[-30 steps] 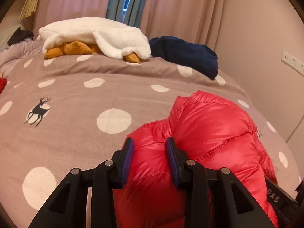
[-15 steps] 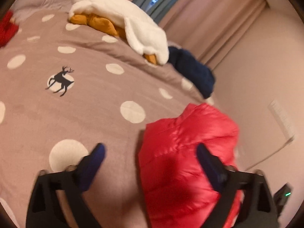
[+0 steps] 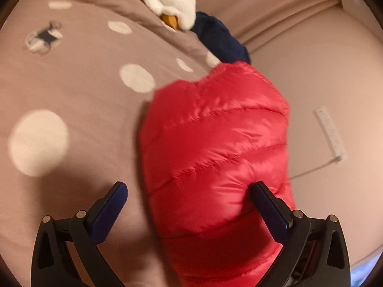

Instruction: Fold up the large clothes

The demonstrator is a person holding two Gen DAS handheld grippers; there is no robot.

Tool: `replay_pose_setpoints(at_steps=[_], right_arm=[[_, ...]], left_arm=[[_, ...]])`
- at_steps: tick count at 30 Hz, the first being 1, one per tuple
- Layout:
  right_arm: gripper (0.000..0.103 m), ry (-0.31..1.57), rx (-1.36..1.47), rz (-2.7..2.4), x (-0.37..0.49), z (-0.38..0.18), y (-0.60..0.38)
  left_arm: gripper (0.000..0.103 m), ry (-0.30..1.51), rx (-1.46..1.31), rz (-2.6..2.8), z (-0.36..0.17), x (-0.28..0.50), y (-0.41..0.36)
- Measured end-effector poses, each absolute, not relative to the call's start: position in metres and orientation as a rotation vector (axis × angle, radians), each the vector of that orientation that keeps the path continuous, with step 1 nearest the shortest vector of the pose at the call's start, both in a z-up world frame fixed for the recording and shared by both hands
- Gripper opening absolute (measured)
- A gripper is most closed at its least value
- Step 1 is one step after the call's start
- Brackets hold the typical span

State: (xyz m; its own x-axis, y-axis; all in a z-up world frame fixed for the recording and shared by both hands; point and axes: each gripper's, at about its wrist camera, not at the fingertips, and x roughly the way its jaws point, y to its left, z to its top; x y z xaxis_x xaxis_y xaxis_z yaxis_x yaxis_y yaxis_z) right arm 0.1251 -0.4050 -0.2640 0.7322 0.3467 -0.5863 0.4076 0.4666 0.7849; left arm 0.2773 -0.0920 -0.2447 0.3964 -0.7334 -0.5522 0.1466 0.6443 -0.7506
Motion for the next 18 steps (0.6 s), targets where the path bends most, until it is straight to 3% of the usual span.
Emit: replay_pose_setpoints(at_steps=[5, 10, 13, 15, 18], right_arm=[[0.103, 0.781, 1.172, -0.001, 0.137, -0.273, -0.397], [0.101, 0.767, 1.142, 0.025, 0.152, -0.275, -0.387], [0.077, 0.748, 1.075, 0.051, 0.158, -0.276, -0.38], [0.055, 0.714, 1.128, 0.098, 0.161, -0.284, -0.381], [0.041, 0.699, 1.139, 0.125, 0.16, -0.288, -0.379]], left_arm=[[0.103, 1.128, -0.835, -0.734, -0.275, 0.3, -0.109], [0.103, 1.066, -0.834, -0.758, -0.284, 0.304, -0.122], [0.097, 1.04, -0.785, -0.734, -0.28, 0.306, -0.129], [0.092, 1.023, -0.761, -0.712, -0.276, 0.305, -0.129], [0.088, 0.994, -0.71, -0.696, -0.268, 0.301, -0.132]])
